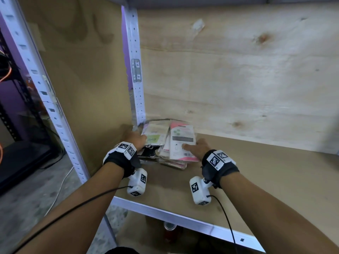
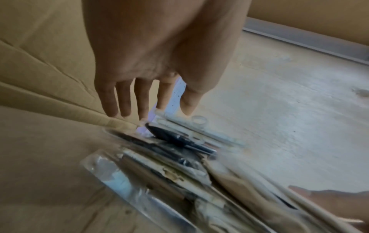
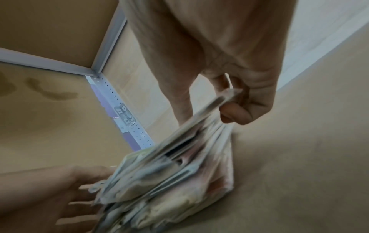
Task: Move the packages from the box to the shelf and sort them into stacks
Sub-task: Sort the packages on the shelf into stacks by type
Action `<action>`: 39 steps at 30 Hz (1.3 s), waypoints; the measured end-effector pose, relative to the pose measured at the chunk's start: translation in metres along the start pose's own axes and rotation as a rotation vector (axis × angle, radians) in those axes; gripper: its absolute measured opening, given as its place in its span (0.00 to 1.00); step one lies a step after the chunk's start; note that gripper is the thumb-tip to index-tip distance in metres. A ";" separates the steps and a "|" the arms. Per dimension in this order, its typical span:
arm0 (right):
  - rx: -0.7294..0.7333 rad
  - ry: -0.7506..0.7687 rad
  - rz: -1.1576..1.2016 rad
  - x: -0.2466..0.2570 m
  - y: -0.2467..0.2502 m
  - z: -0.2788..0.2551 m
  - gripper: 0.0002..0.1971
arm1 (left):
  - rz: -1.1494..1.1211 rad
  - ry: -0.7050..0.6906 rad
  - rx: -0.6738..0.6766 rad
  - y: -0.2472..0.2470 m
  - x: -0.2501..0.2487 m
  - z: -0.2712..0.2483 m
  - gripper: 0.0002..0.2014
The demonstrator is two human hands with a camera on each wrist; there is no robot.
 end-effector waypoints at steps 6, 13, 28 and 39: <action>0.069 -0.071 0.267 -0.029 0.035 -0.030 0.10 | 0.119 -0.030 -0.169 0.017 -0.036 -0.030 0.20; 0.177 0.036 0.435 -0.043 0.083 -0.092 0.11 | -0.008 -0.207 -0.093 -0.014 -0.128 -0.086 0.18; -0.134 0.417 -0.216 -0.047 0.172 -0.215 0.18 | -0.912 0.050 0.555 -0.127 -0.232 -0.188 0.22; -0.251 0.143 -0.265 -0.114 0.216 -0.177 0.21 | -1.071 -0.056 0.591 -0.174 -0.216 -0.173 0.13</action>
Point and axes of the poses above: each hand's wrist, its own z-axis towards the middle knuckle, its own y-axis out of the back of the hand, x = y × z, the point moved 9 cm from there along z, towards the middle knuckle, and after that the axes turned 4 degrees about x, right-handed, at the moved point
